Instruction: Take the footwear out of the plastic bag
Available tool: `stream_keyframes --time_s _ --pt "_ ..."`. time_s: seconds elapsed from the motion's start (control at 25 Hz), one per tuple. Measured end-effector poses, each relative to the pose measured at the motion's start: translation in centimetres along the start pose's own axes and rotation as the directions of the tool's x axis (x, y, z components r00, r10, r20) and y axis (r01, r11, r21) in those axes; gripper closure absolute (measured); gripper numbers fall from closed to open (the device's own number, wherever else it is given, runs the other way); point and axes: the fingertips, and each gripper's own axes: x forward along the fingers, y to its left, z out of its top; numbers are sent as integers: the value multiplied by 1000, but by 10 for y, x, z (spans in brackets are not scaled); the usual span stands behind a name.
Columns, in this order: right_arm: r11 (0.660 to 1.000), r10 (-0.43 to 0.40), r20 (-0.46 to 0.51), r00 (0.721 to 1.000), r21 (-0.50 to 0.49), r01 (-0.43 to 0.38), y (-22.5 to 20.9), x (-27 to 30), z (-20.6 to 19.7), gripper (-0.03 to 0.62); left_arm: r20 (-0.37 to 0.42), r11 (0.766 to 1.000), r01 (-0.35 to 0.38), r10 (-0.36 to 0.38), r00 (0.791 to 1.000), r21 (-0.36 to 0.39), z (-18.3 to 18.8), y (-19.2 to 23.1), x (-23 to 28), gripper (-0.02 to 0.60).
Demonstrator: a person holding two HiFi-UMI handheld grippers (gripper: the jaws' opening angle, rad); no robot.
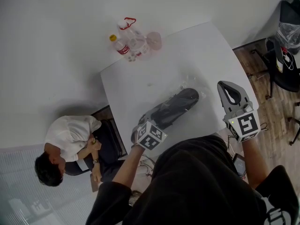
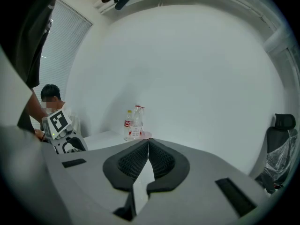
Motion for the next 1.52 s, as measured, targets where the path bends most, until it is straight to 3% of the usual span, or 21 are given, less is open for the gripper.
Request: stream_keyframes --time_s 0.4,0.52,0.68,0.84,1.04,1.4,1.48,1.52 --pt "989 149 -19 989 0 -149 -10 8 24 574 181 965 -222 195 964 139 38 55 -59 202" --pt "978 211 -6 977 3 -211 -20 10 44 574 237 941 -295 253 938 167 53 73 -79 202" --pt "946 311 13 950 89 -311 -27 6 73 572 300 895 -396 328 896 206 77 87 -104 202" --pt "899 403 42 914 167 -404 -18 0 94 572 350 875 -430 341 873 222 87 91 -114 202" --pt "873 443 72 894 192 -448 -8 1 106 571 412 844 -473 349 842 252 99 88 -122 202" --pt "813 520 41 853 282 -509 5 1 107 565 467 801 -516 346 814 304 118 73 -138 202" --pt "797 542 15 840 308 -520 8 4 104 475 490 781 -538 350 798 319 122 72 -143 202" --pt "793 548 0 837 317 -520 9 5 102 462 500 770 -549 353 791 325 124 72 -145 202"
